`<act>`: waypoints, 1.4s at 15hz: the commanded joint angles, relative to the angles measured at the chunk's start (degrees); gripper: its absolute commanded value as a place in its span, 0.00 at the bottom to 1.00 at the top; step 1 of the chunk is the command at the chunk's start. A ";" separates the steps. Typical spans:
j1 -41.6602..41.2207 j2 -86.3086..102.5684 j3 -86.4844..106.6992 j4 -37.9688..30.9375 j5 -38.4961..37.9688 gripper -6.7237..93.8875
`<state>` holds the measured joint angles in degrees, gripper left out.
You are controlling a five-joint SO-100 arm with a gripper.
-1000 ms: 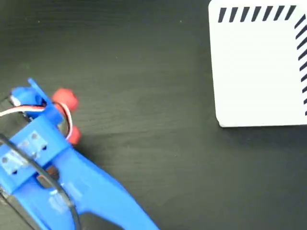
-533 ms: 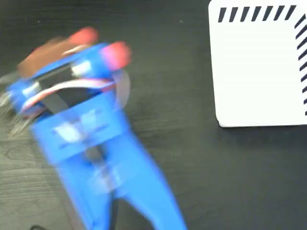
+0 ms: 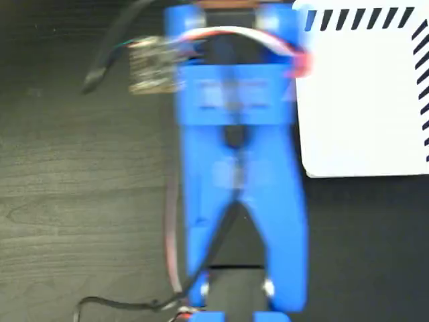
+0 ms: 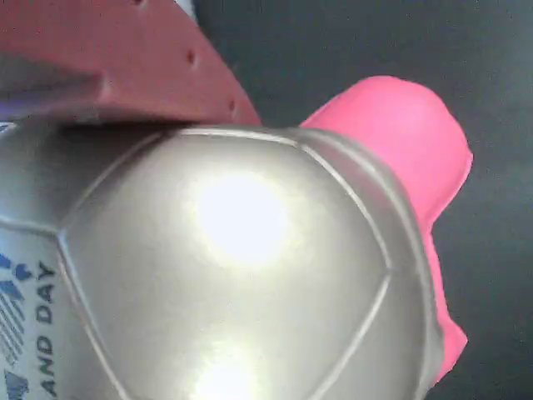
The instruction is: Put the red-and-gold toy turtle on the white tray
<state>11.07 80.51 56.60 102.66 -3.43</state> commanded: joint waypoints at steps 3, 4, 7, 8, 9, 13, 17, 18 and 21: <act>11.69 2.29 -4.13 0.44 -2.02 0.07; 14.68 1.93 -3.96 0.53 -2.64 0.07; 22.41 -1.76 -4.66 0.53 -6.68 0.07; 23.99 -3.43 -5.01 0.35 -7.65 0.07; 25.05 -5.45 -5.89 0.26 -7.91 0.07; 24.96 -13.27 -9.40 -3.25 -6.06 0.07; 23.29 -17.75 -11.25 -5.89 -2.55 0.07; 23.20 -18.37 -11.60 -6.59 -2.20 0.07; 23.20 -21.36 -14.50 -6.94 -1.32 0.07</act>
<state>34.45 57.74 46.49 95.36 -4.83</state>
